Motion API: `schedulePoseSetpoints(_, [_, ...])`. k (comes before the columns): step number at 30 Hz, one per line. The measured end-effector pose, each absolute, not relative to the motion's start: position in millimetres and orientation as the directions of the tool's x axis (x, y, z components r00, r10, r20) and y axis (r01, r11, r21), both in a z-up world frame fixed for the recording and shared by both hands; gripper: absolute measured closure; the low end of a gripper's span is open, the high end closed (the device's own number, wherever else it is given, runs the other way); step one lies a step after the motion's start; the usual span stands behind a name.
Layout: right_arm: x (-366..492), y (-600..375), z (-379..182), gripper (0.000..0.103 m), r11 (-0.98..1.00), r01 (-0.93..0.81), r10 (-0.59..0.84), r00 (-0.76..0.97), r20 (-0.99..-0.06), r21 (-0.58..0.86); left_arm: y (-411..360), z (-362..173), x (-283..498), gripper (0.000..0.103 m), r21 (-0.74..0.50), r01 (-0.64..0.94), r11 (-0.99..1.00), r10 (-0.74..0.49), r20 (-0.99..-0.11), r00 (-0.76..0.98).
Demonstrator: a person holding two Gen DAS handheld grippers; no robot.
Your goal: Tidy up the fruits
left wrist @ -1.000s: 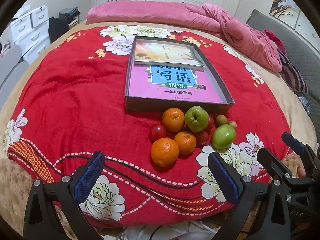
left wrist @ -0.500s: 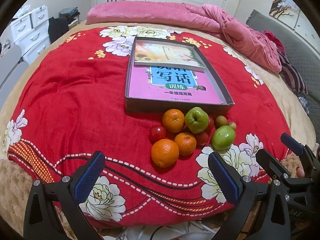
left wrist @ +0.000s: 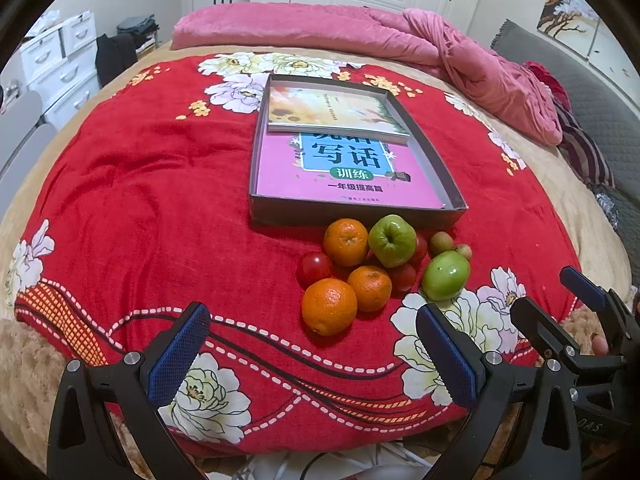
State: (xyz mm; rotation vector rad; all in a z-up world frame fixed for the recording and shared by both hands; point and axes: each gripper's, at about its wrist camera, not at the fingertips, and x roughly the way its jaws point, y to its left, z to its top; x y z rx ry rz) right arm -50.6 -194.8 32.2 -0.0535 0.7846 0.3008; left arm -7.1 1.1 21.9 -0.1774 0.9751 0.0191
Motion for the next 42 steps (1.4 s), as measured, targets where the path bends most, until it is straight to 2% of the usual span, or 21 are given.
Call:
schedulePoseSetpoints(22, [-41.7, -190.9, 22.3, 0.000, 0.953, -0.290, 0.256, 0.635, -0.729, 0.082, 14.2, 0.2, 3.1, 0.000, -0.184, -0.102, 0.978, -0.107, -0.852, 0.512])
schedulePoseSetpoints(30, [-28.9, -189.6, 10.2, 0.000, 0.950, -0.292, 0.267, 0.591, -0.761, 0.106, 11.5, -18.8, 14.4, 0.002, -0.206, -0.052, 0.977, -0.161, -0.880, 0.448])
schedulePoseSetpoints(35, [-15.1, -189.6, -0.7, 0.000, 0.947, -0.288, 0.283, 0.543, -0.791, 0.141, 4.0, -24.3, 19.5, 0.015, -0.190, 0.001, 0.982, -0.172, -0.881, 0.440])
schedulePoseSetpoints(37, [-9.7, -189.6, -6.0, 0.000, 0.947, -0.282, 0.288, 0.521, -0.803, 0.156, 3.3, -26.2, 21.0, 0.026, -0.203, 0.015, 0.979, -0.190, -0.881, 0.434])
schedulePoseSetpoints(41, [0.4, -186.7, -14.6, 0.000, 0.944, -0.287, 0.291, 0.502, -0.814, 0.161, 3.5, -28.8, 25.3, 0.031, -0.219, 0.028, 0.975, -0.209, -0.879, 0.428])
schedulePoseSetpoints(42, [2.9, -185.3, -16.4, 0.004, 0.942, -0.292, 0.296, 0.496, -0.817, 0.164, 3.8, -28.9, 26.2, 0.033, -0.222, 0.031, 0.974, -0.214, -0.879, 0.427])
